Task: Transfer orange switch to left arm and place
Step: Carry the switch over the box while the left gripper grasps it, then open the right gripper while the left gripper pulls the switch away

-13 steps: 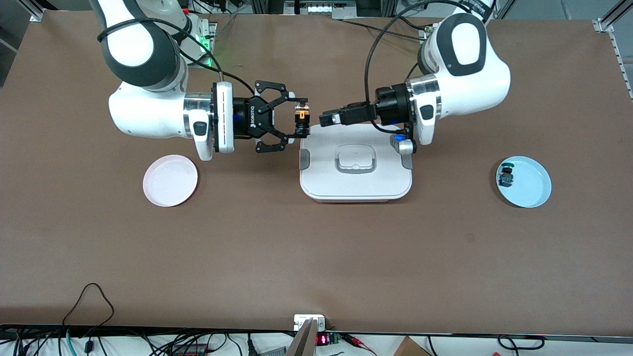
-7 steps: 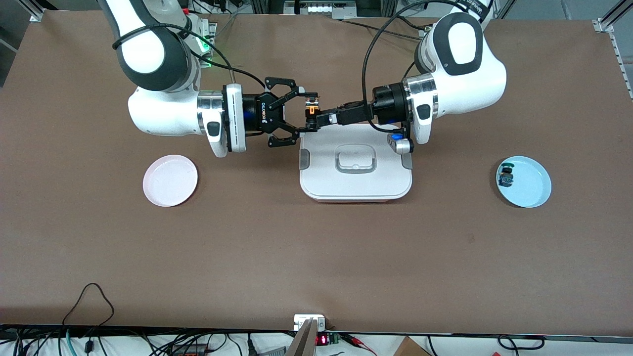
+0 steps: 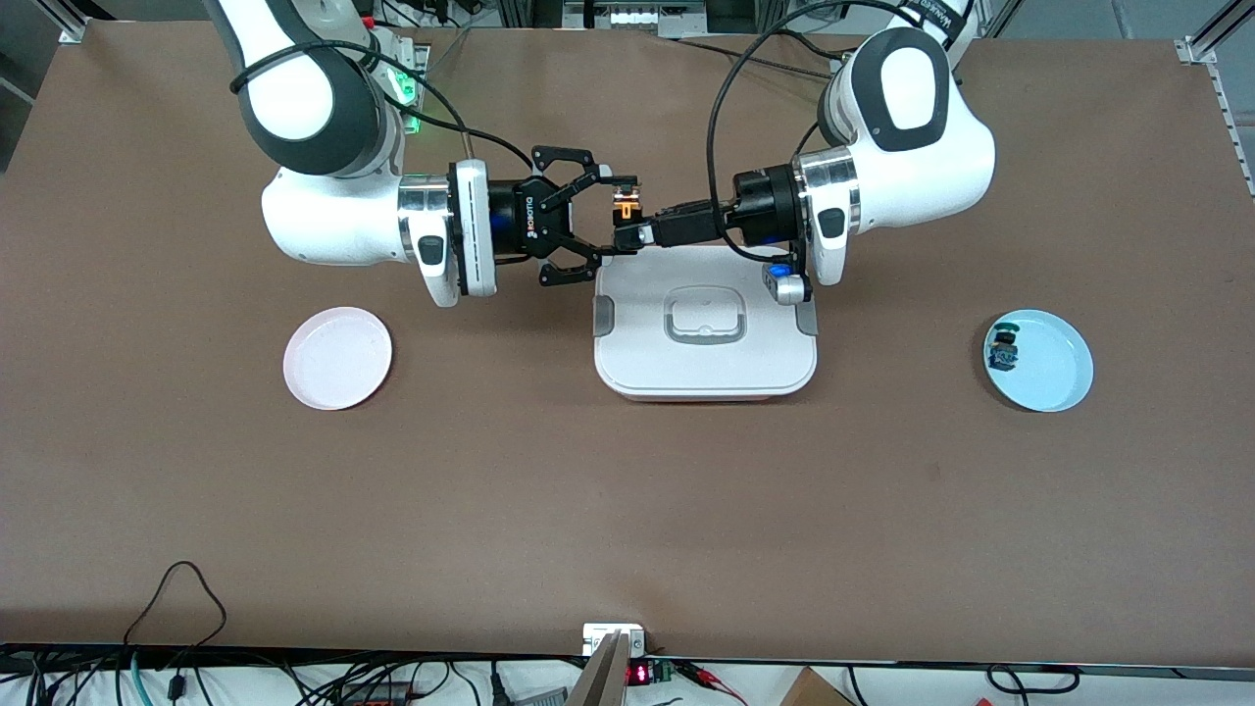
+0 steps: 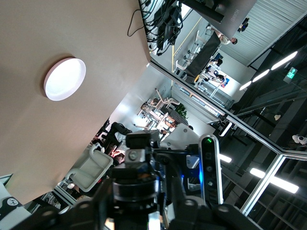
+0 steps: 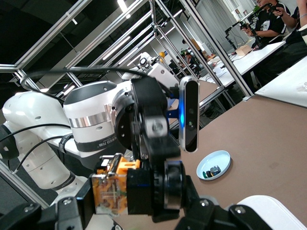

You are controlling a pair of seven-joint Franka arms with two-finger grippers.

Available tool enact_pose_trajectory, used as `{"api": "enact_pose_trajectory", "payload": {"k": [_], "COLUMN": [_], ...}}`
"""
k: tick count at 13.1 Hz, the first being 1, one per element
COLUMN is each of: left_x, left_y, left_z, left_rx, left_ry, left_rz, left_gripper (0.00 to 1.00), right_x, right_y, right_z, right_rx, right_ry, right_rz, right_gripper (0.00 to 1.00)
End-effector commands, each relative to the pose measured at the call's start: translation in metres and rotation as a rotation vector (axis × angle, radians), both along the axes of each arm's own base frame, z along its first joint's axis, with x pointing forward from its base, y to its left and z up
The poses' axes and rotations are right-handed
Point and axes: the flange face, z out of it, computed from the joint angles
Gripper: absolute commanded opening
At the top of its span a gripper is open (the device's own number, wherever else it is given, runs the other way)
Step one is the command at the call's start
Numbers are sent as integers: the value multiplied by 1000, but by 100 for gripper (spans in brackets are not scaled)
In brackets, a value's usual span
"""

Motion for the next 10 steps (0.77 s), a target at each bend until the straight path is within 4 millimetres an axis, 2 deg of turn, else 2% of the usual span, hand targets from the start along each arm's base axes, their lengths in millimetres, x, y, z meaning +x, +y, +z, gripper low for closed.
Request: {"api": "enact_pose_trajectory", "payload": {"k": [1, 2, 6, 7, 8, 9, 10], "left_x": [0, 1, 4, 3, 3, 4, 6], "left_y": [-3, -2, 4, 5, 6, 7, 11], "left_z": [8, 9, 11, 11, 11, 12, 12], "left_rx": [-30, -30, -28, -25, -22, -16, -10], "left_ry": [4, 4, -7, -7, -11, -22, -28], "left_rz": [10, 13, 20, 22, 22, 21, 26], "left_gripper": [3, 0, 0, 0, 0, 0, 0], "right_x": [-7, -7, -7, -7, -7, -8, -7], "right_y": [7, 7, 8, 8, 7, 7, 6], "right_z": [0, 0, 0, 0, 2, 3, 5], "right_rx": [1, -1, -3, -2, -1, -1, -2], "right_ry": [13, 12, 7, 13, 12, 20, 32], "right_rz": [6, 4, 1, 2, 2, 1, -3], "right_gripper": [0, 0, 0, 5, 25, 99, 100]}}
